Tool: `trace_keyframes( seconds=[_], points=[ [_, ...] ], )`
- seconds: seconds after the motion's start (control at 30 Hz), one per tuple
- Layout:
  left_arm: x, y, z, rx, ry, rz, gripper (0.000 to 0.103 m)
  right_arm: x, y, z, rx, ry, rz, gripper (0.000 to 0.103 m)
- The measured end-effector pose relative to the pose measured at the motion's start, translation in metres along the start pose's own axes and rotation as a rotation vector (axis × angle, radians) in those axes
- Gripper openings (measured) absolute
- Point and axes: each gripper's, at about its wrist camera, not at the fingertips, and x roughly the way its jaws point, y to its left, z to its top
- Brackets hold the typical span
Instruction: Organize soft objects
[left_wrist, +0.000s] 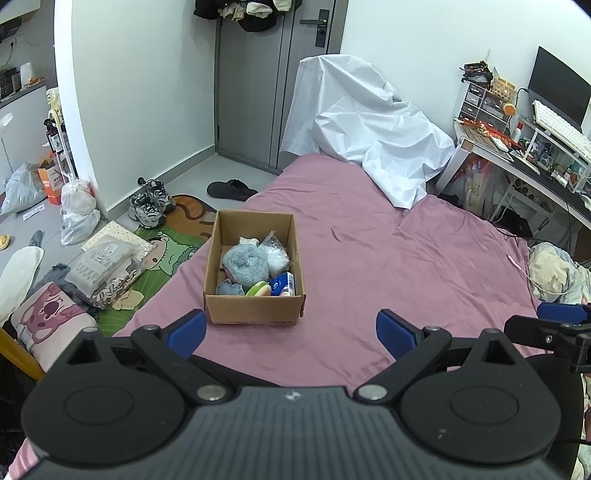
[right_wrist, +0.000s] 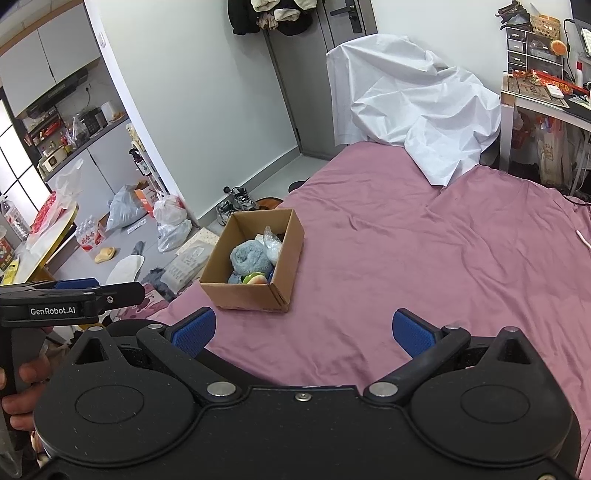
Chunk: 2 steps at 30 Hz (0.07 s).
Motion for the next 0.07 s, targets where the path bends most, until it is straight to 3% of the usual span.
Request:
trace_keyframes(
  seconds=[0.07],
  points=[
    [-0.0002, 0.0017, -0.0002, -0.004, 0.0, 0.002, 0.098, -0.0002, 0.0, -0.0002, -0.001, 0.003, -0.003, 0.103]
  ],
)
